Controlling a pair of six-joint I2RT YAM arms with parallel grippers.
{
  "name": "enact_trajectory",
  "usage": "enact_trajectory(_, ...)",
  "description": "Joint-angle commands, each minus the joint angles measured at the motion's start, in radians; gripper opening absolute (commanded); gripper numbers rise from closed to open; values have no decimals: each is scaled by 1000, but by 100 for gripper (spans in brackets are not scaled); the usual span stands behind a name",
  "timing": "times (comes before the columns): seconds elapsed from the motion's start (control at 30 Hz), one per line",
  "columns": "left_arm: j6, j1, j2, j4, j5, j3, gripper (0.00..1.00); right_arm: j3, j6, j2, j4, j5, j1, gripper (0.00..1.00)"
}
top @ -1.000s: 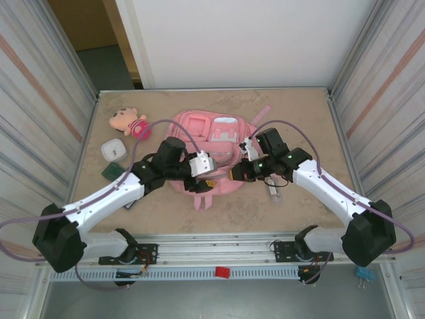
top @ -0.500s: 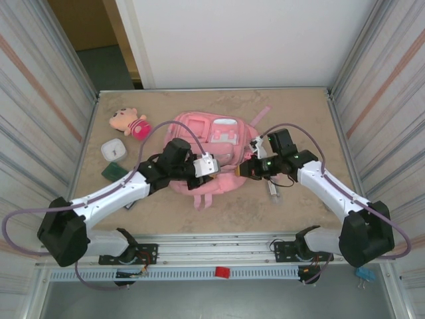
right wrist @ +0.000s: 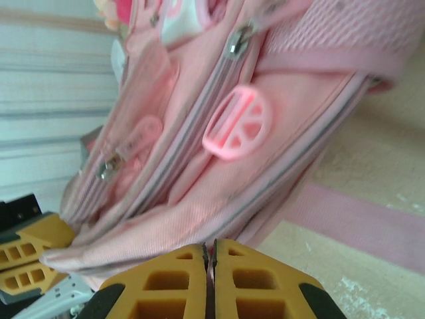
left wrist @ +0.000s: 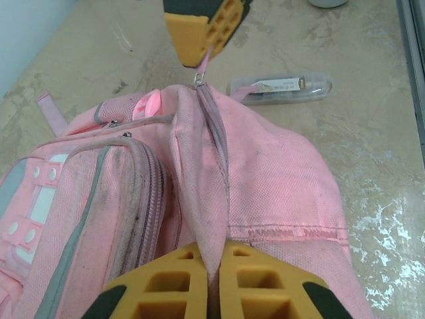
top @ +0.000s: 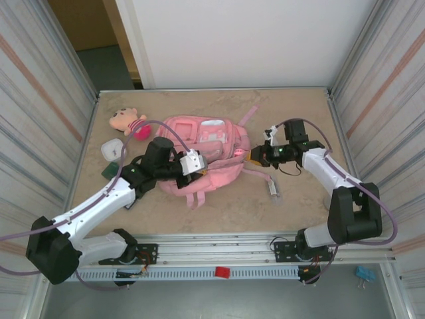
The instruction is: Pack the student bag
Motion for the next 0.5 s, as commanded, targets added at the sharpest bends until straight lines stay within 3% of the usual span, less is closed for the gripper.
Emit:
enact_trajectory(0.0,-11,26,-90,-7,10,46,2,19,-28,20,13,243,-87,0)
enact_trajectory(0.13,-11,28,-53,-22,-27,51,5,25,-78,-42,18,174,-23,0)
enact_trajectory(0.33,-58,27,-31,42,66,34,9,-8,-87,-80,4,150,25,0)
enact_trajectory(0.4,-90,27,-27,66,69,32,20,-28,-77,-88,26,134,45,0)
enact_trajectory(0.47,-105,25,-10,45,75,49,42,-30,-90,-110,38,123,89,0)
